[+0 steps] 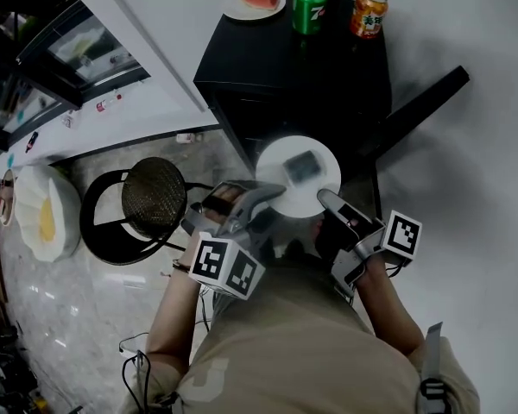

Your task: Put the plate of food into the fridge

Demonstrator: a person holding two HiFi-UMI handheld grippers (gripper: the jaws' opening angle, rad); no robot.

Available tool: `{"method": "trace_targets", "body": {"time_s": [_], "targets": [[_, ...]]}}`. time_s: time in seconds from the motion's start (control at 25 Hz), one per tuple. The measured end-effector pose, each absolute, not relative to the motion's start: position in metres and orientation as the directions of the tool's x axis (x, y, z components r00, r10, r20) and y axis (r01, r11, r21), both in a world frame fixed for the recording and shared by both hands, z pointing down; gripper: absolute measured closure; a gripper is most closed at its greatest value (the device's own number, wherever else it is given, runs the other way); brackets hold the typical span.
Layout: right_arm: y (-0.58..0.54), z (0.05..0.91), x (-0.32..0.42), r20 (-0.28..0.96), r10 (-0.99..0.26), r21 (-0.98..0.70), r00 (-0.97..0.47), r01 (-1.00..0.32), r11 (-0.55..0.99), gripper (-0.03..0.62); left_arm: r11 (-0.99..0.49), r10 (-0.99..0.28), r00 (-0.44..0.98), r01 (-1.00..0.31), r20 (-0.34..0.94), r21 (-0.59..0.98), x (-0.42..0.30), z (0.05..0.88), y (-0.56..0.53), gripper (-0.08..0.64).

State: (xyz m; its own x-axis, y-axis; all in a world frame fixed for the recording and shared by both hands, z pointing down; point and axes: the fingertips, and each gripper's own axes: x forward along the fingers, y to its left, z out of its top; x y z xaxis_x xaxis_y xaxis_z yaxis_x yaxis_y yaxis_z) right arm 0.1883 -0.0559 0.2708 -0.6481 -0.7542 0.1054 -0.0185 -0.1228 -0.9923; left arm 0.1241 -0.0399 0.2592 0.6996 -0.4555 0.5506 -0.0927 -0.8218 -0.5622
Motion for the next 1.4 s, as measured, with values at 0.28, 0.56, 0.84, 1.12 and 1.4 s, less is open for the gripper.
{"method": "trace_targets", "body": {"time_s": [0.28,0.56,0.84,1.12,1.4], "targets": [[-0.050,0.277,0.187,0.109,-0.740,-0.992,-0.664,-0.023,-0.126,0.546,-0.824,-0.485,0.677,-0.142,0.554,-0.548,0.122,0.266,-0.033,0.449],[-0.046,0.279,0.189,0.120,-0.735,-0.991,-0.668,-0.031,-0.133,0.552,-0.822,-0.508,0.658,-0.179,0.555,-0.540,0.121,0.266,-0.032,0.425],[-0.038,0.293,0.183,0.128,-0.709,-0.988,-0.694,-0.025,-0.154,0.552,-0.837,-0.505,0.621,-0.182,0.599,-0.517,0.114,0.279,-0.024,0.419],[-0.031,0.303,0.175,0.142,-0.700,-0.986,-0.700,-0.034,-0.166,0.551,-0.856,-0.492,0.615,-0.211,0.617,-0.472,0.106,0.290,-0.016,0.411],[-0.020,0.309,0.164,0.171,-0.706,-0.982,-0.688,-0.061,-0.179,0.551,-0.870,-0.467,0.633,-0.201,0.618,-0.451,0.095,0.297,-0.008,0.410]]}}
